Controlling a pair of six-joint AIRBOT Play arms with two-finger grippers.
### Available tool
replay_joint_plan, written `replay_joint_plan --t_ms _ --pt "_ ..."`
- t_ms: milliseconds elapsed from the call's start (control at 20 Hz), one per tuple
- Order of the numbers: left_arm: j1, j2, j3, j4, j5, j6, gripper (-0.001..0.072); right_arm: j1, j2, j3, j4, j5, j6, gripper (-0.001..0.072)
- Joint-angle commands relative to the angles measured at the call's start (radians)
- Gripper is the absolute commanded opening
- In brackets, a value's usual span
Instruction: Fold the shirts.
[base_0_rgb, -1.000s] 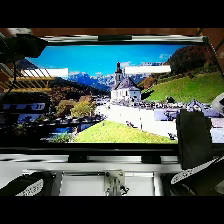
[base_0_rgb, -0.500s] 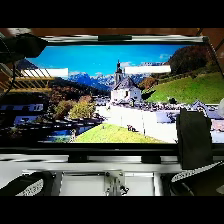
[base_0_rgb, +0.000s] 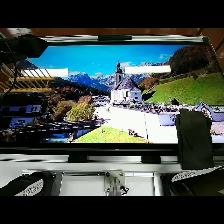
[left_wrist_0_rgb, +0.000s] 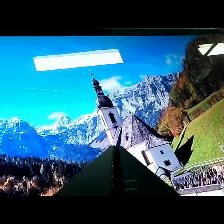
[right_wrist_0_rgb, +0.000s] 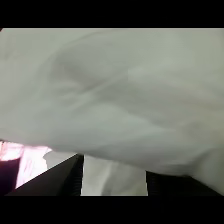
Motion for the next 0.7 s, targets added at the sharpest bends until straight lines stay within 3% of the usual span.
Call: replay_joint_plan --t_ms 0,100,200,350,500,650 --pt "0.000 -0.009 0.000 0.000 0.000 0.000 0.0043 0.035 0.069 0.001 0.338 0.062 -0.240 0.0510" --pt "0.000 -0.009 0.001 0.000 0.000 0.000 0.0044 0.078 0.124 0.001 0.526 0.122 -0.343 0.0510" --pt "0.003 -0.011 0.000 0.001 0.000 0.012 0.0043 0.140 0.187 0.001 0.621 0.206 -0.410 0.0510" --pt "0.002 -0.016 0.000 0.008 -0.002 0.018 0.0044 0.236 0.261 0.001 0.850 0.406 -0.557 0.0510" --pt "0.002 -0.015 0.000 0.012 -0.003 0.018 0.0044 0.334 0.283 0.001 1.118 0.630 -0.538 0.0510" --pt "0.002 -0.020 0.001 0.058 -0.034 0.018 0.0042 0.503 0.341 0.001 1.032 0.678 -0.476 0.0510"
